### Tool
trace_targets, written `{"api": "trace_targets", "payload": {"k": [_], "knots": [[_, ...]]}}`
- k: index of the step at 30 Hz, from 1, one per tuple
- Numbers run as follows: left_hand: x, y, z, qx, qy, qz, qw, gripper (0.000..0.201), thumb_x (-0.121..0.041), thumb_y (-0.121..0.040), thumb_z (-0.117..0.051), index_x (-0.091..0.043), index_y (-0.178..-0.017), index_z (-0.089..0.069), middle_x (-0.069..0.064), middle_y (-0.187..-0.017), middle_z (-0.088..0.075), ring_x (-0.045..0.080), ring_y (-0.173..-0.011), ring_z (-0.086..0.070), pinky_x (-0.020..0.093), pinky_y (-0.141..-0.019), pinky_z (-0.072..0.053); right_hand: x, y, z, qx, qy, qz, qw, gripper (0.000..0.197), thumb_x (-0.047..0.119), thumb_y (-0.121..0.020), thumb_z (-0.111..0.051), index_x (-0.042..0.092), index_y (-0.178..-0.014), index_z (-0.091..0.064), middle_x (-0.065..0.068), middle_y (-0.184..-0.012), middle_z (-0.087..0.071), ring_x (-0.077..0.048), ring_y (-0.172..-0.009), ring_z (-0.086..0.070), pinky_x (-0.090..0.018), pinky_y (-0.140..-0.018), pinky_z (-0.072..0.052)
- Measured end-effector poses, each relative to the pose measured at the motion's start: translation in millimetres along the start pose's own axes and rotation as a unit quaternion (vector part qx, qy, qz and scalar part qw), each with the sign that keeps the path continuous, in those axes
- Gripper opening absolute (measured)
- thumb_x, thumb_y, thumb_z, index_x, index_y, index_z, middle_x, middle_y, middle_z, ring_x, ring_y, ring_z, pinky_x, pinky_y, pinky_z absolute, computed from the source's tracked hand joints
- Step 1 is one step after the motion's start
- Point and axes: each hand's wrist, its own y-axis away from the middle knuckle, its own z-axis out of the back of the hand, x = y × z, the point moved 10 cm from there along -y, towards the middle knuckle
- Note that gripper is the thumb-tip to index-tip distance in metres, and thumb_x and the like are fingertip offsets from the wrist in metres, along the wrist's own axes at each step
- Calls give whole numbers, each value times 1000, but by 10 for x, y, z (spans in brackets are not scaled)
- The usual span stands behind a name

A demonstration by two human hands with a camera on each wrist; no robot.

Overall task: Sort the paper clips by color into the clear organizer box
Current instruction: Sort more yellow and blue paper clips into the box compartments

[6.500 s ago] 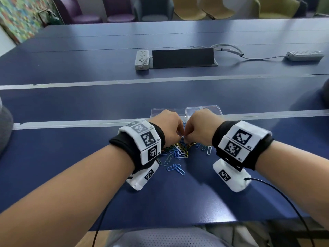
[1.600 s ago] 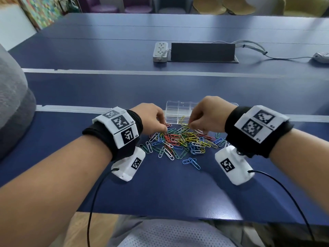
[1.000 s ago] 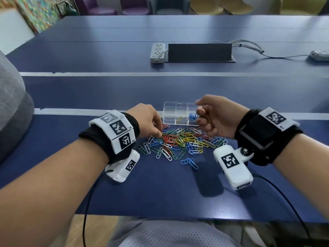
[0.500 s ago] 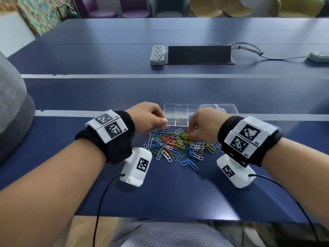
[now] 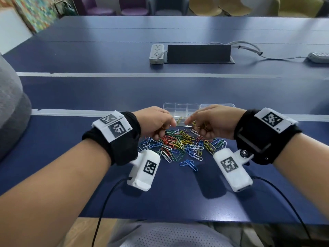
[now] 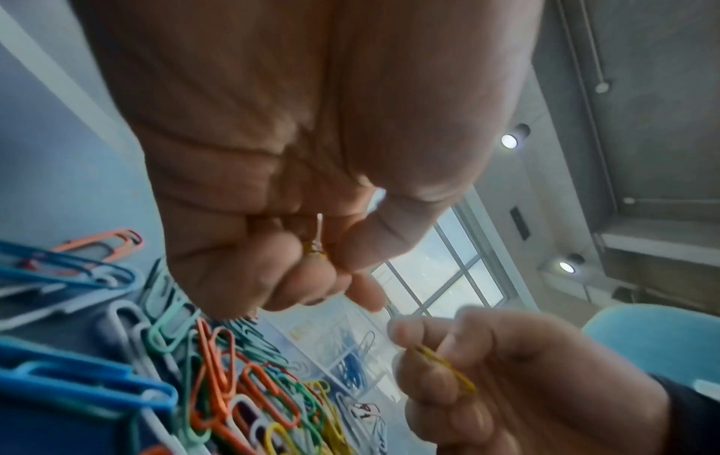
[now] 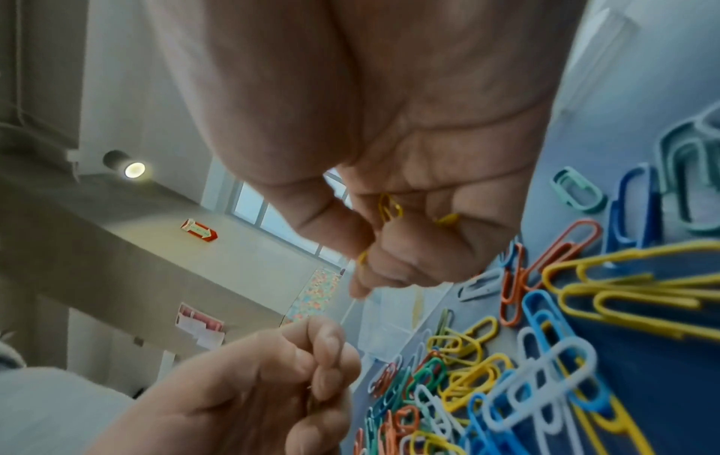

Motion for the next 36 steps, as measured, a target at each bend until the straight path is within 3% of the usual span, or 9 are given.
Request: {"api": "trace_targets", "payload": {"k": [4,6,9,11,18,22,25,31,36], "knots": [[-252,4,-129,-4,-241,-67,968,11,-23,-85,-61,-21,-90,-71,-11,-58,-46,7,-54,-44,18,-52,-37,-40,-4,53,-31,-18,-34,999,17,17,-88,-43,14,-72,-49,-2,-61,-45,-13,-46,-39,-18,-43,-33],[-334,26,-185,-21,-332,-92,938,10,-28,-79,-71,-28,-88,-73,-15,-57,-45,2,-55,-43,18,-53,-34,47,-10,126,-83,149,7,985,20,29,-85,-57,14,-71,-56,0,-57,-49,-14,-44,-44,-20,-45,-38],[-320,14,-240,-20,-384,-89,919,14,-31,-69,-80,-28,-82,-74,-12,-64,-53,5,-62,-50,20,-53,-38,235,23,34,-132,427,72,892,13,31,-78,-69,23,-88,-72,4,-75,-63,-15,-71,-61,-19,-58,-45],[-296,-2,-257,-17,-406,-87,910,18,-31,-66,-82,-27,-82,-75,-10,-71,-57,11,-73,-57,22,-62,-45,282,25,-37,-150,474,88,863,16,25,-78,-69,21,-92,-74,0,-90,-69,-19,-90,-64,-22,-69,-47],[-365,72,-294,-16,-419,-138,898,6,-26,-77,-71,-25,-80,-77,-14,-62,-55,11,-69,-57,26,-66,-51,251,20,-46,-134,462,64,874,18,25,-82,-60,15,-88,-73,-5,-90,-72,-21,-87,-64,-26,-71,-50],[-379,75,-143,-51,-356,-138,923,5,-29,-81,-67,-27,-77,-69,-13,-61,-52,2,-59,-49,21,-62,-41,271,56,89,-131,421,49,896,11,29,-80,-63,22,-74,-69,5,-65,-61,-14,-66,-58,-23,-63,-46],[-355,27,24,-77,-293,-115,946,7,-31,-85,-65,-25,-82,-66,-13,-69,-58,4,-65,-54,17,-59,-39,432,47,222,-174,409,59,894,14,28,-80,-65,17,-82,-73,2,-64,-61,-9,-53,-51,-20,-54,-45],[-359,-58,254,-135,-254,-84,954,16,-29,-89,-61,-16,-94,-70,-1,-82,-63,14,-76,-57,23,-71,-42,613,-149,235,-199,431,51,879,28,29,-82,-64,7,-98,-72,-9,-98,-72,-26,-93,-66,-33,-82,-55],[-349,-132,331,-158,-238,-65,956,18,-27,-86,-64,-14,-95,-74,2,-89,-70,13,-78,-58,22,-73,-44,642,-233,198,-191,438,28,878,30,28,-84,-58,8,-104,-69,-10,-101,-71,-26,-88,-64,-33,-81,-53]]}}
